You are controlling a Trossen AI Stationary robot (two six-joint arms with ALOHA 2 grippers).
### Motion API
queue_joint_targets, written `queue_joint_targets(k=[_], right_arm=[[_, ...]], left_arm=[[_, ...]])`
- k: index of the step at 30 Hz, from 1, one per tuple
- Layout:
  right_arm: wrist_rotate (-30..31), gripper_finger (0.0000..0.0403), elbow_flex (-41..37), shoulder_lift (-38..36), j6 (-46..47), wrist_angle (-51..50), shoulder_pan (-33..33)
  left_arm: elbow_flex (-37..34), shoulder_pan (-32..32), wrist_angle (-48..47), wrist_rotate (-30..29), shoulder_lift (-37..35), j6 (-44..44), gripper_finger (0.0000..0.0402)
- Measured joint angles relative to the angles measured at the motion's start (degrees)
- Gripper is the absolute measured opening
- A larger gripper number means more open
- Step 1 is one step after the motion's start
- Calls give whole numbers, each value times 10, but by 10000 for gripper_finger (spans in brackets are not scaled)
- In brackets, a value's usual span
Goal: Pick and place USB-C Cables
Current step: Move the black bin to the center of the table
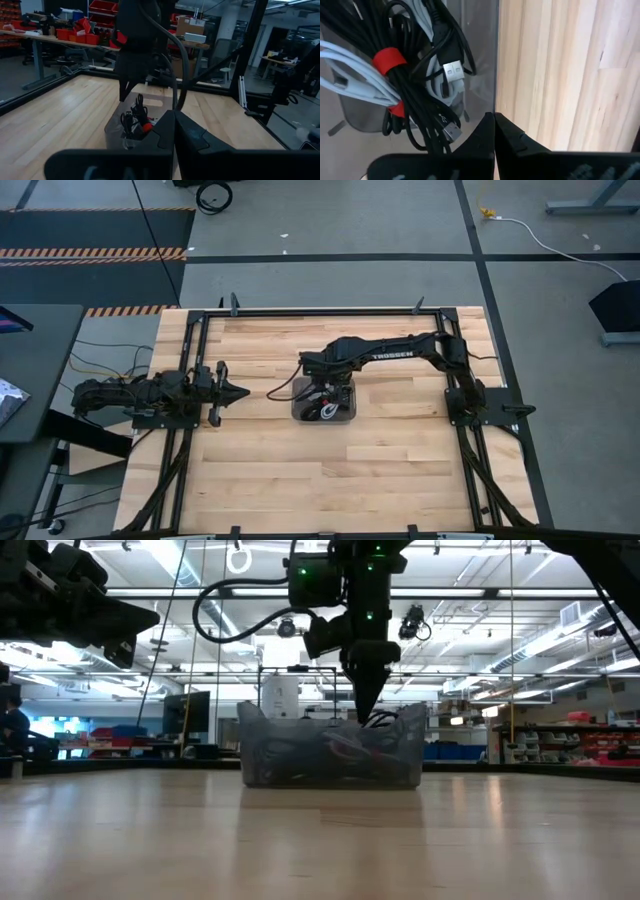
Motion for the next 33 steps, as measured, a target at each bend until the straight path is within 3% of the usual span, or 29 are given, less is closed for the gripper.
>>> queue_joint_targets(k=[33], right_arm=[[-7, 3, -1, -1, 17, -2, -13]], left_arm=[[0, 0, 0, 0, 0, 0, 9]])
